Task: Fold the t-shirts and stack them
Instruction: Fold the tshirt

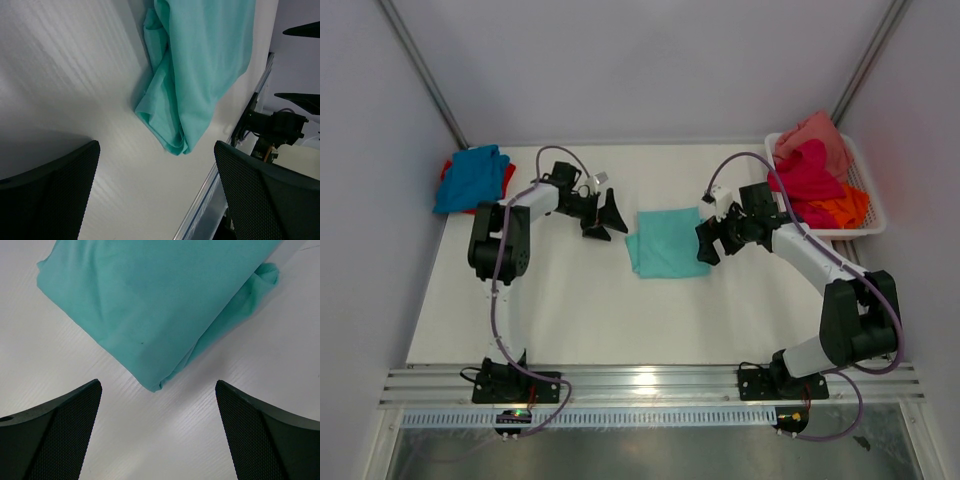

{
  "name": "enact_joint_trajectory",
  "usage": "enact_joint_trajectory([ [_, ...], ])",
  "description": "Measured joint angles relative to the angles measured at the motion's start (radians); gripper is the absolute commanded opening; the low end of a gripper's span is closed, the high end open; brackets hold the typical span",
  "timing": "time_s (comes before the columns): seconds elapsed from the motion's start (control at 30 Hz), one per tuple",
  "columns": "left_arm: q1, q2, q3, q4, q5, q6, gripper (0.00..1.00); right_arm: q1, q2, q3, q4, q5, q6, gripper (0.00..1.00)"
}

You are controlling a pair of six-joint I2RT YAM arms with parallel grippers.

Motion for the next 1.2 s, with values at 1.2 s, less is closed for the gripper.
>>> enact_joint_trajectory([
  [1.2,-0.182,0.087,0.127,0.072,-0.007,-0.048,0.99,0.002,0.123,0.053,0.012,0.266,0.131,0.99],
])
